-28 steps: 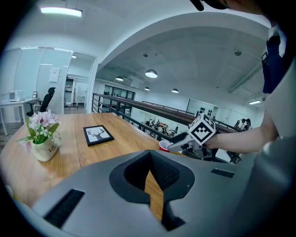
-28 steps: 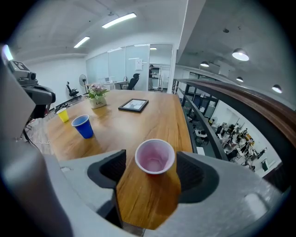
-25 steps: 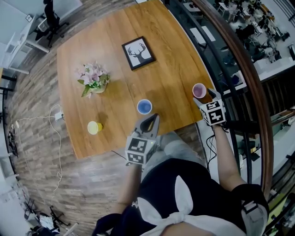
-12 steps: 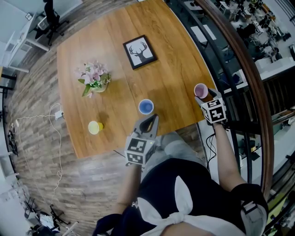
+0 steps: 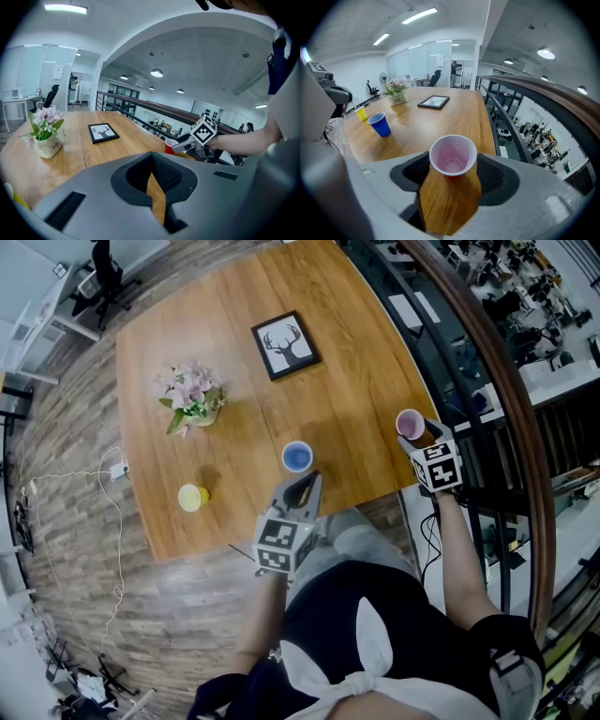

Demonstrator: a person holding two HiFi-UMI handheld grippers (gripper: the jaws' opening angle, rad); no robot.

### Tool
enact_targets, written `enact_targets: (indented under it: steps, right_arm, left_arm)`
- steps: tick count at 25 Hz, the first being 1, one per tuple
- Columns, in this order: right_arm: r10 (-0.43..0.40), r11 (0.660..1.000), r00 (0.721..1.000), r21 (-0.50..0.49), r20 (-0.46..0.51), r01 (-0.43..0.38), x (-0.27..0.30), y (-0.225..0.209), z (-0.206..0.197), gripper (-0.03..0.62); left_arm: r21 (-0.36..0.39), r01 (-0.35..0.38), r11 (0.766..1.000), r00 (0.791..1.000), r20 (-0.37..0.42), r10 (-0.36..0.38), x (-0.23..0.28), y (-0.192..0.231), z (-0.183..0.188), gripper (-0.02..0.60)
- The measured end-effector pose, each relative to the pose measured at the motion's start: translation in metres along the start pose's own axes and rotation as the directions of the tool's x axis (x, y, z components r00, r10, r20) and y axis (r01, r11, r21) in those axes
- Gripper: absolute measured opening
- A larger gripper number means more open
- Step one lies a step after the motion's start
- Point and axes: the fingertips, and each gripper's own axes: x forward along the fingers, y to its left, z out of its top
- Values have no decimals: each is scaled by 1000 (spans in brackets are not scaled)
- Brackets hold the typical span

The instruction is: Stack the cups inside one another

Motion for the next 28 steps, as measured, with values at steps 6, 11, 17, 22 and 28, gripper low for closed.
enact_targets:
  steps: [6,11,17,22,28]
  right_arm:
    - [0,1000,999,-20,37,1,-12,0,18,310]
    - [12,1000,993,-30,116,-9,-31,3,54,310]
    - [23,998,975,-68,219,-9,-55,10,103,310]
    - [39,995,954,-101,298,-9,-79,20,139,310]
    - [58,988,933,-152,355,-4,-103,32,165,310]
  left_arm:
    - [0,-12,1000,1000,11,12,-4,3,4,17]
    - [2,-43,999,998,34,43,-14,14,15,17]
    - [-33,-90,995,994,60,92,-28,34,18,17]
    - [-48,-135,990,987,76,138,-39,53,22,17]
    - [-54,-167,985,981,92,171,-49,66,26,17]
